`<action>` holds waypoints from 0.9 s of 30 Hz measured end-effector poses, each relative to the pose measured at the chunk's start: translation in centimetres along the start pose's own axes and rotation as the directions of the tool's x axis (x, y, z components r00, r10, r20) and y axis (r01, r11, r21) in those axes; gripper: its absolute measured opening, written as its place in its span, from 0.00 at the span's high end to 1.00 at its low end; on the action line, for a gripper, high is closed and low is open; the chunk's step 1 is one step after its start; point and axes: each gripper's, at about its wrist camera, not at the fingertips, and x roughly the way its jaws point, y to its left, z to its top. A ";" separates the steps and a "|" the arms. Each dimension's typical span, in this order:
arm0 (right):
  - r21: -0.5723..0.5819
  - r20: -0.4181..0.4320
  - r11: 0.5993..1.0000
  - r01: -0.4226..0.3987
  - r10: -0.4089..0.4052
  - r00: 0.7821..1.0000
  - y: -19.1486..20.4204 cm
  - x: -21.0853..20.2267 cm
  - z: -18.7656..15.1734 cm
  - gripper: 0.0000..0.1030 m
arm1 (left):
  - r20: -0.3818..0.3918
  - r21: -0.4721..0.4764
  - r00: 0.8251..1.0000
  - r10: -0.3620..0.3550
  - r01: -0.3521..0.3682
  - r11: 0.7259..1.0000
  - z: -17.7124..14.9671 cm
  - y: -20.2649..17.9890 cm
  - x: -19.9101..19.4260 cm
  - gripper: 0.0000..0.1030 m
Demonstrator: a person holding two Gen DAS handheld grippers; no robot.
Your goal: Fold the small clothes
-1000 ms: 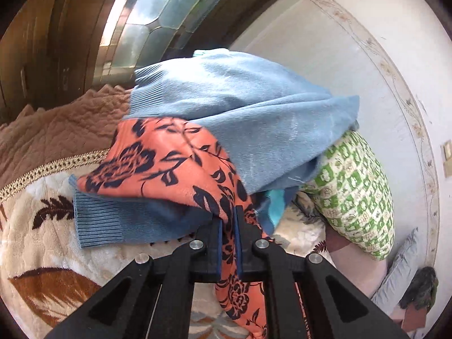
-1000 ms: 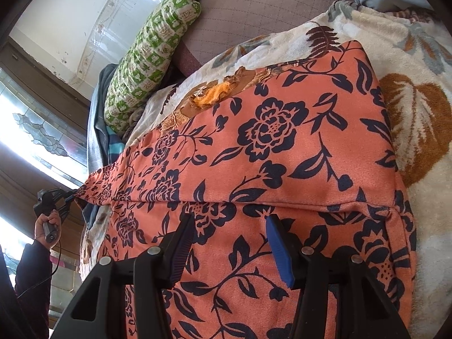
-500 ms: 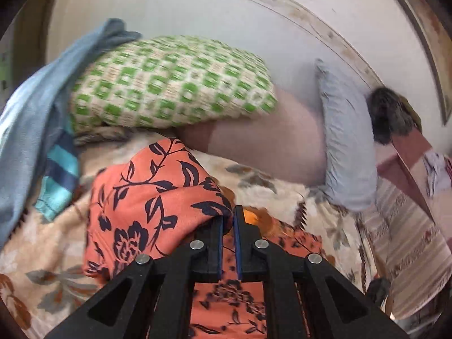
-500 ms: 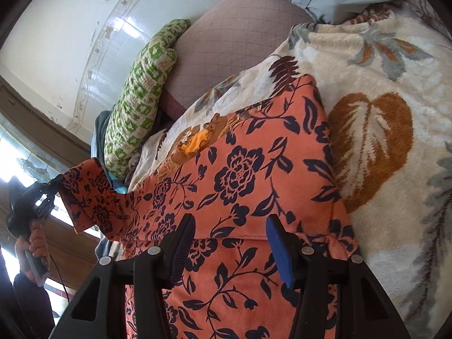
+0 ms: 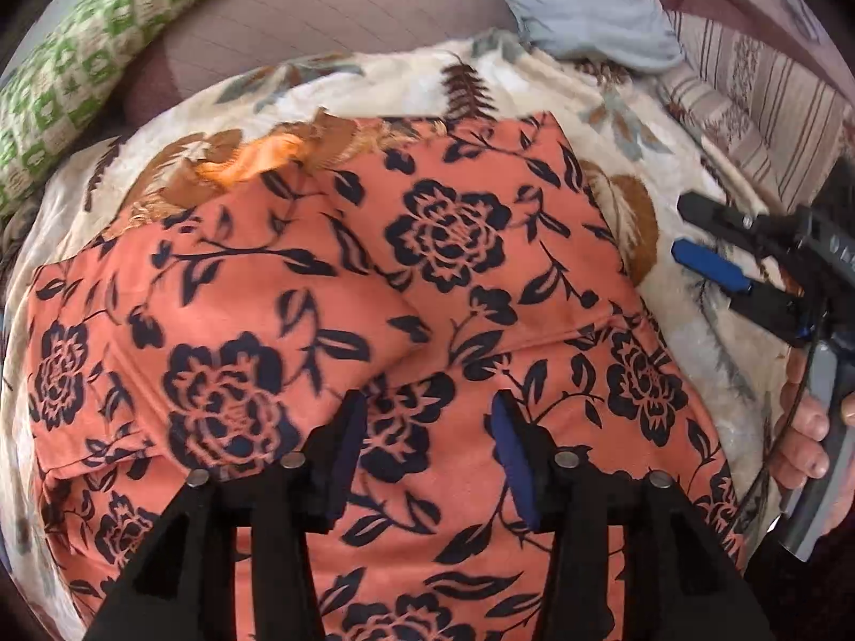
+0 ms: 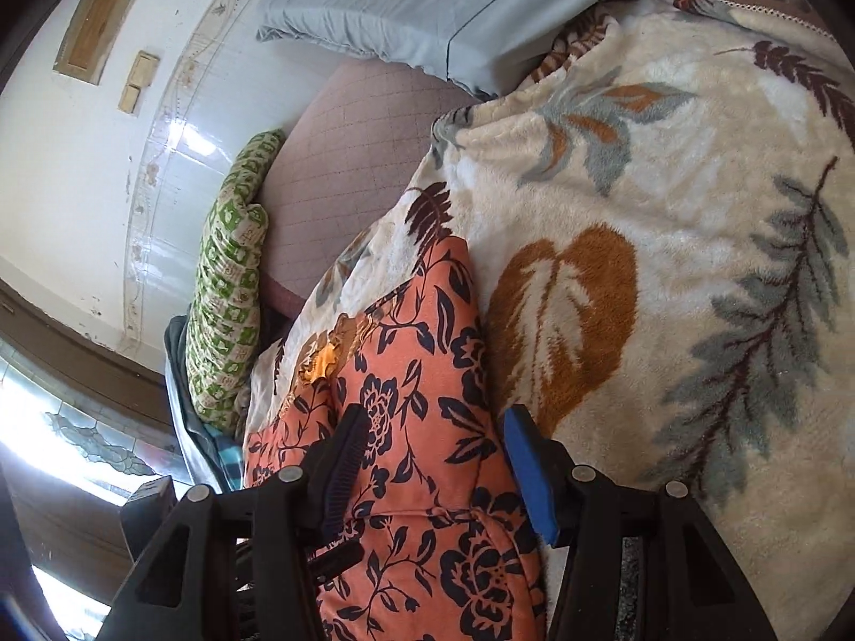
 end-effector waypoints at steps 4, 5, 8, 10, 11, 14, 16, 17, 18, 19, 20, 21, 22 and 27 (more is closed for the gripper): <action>-0.047 -0.010 0.999 0.005 -0.006 1.000 1.3 0.2 -0.5 0.45 | 0.121 -0.147 0.993 -0.018 0.036 0.988 -0.9 6.2 -5.4 0.32; -0.057 -0.012 0.998 0.002 -0.002 1.000 1.6 0.2 -0.8 0.45 | 0.140 -0.192 0.990 0.016 0.012 0.981 -1.0 7.7 -6.4 0.27; -0.069 -0.033 0.998 -0.016 0.014 0.999 2.2 0.6 -1.4 0.45 | 0.137 -0.341 0.988 0.072 -0.021 0.940 -1.2 12.6 -7.0 0.26; -0.080 -0.050 0.997 -0.018 0.014 0.999 2.4 0.9 -1.9 0.45 | 0.110 -0.446 0.993 0.038 0.015 0.895 -1.5 15.3 -5.9 0.26; -0.089 -0.057 0.996 -0.016 0.011 0.998 2.5 1.1 -2.1 0.45 | 0.110 -0.487 0.994 0.014 0.042 0.872 -1.6 16.0 -5.1 0.26; -0.117 -0.068 0.993 -0.006 -0.002 0.998 2.9 1.3 -2.5 0.45 | 0.122 -0.555 0.992 -0.014 0.080 0.828 -1.4 16.7 -3.1 0.26; -0.126 -0.067 0.992 -0.008 -0.001 0.998 3.0 1.2 -2.5 0.45 | 0.112 -0.560 0.994 -0.009 0.070 0.825 -0.5 16.4 -1.5 0.26; -0.125 -0.068 0.992 -0.011 0.003 0.998 2.9 1.2 -2.4 0.45 | 0.096 -0.566 0.995 0.000 0.055 0.822 -0.3 16.5 -0.9 0.26; -0.120 -0.068 0.993 -0.013 0.005 0.998 2.8 1.2 -2.4 0.45 | 0.085 -0.575 0.996 -0.002 0.051 0.816 -0.1 16.5 -0.3 0.26; -0.116 -0.069 0.993 -0.014 0.006 0.998 2.7 1.1 -2.4 0.45 | 0.084 -0.583 0.996 -0.014 0.060 0.811 -0.1 16.5 0.1 0.27; -0.110 -0.070 0.994 -0.013 0.005 0.998 2.6 1.2 -2.3 0.45 | 0.085 -0.583 0.996 -0.024 0.070 0.809 0.0 16.3 0.4 0.28; -0.105 -0.072 0.994 -0.013 0.005 0.997 2.4 1.2 -2.2 0.45 | 0.089 -0.575 0.996 -0.028 0.074 0.815 0.1 16.1 0.6 0.38; -0.098 -0.074 0.995 -0.015 0.008 0.997 2.3 1.3 -2.1 0.45 | 0.088 -0.563 0.996 -0.027 0.072 0.823 0.3 15.7 0.6 0.46; -0.102 -0.068 0.994 -0.025 0.018 0.997 2.5 1.2 -2.0 0.45 | 0.064 -0.502 0.998 -0.026 0.055 0.863 1.3 14.4 0.6 0.89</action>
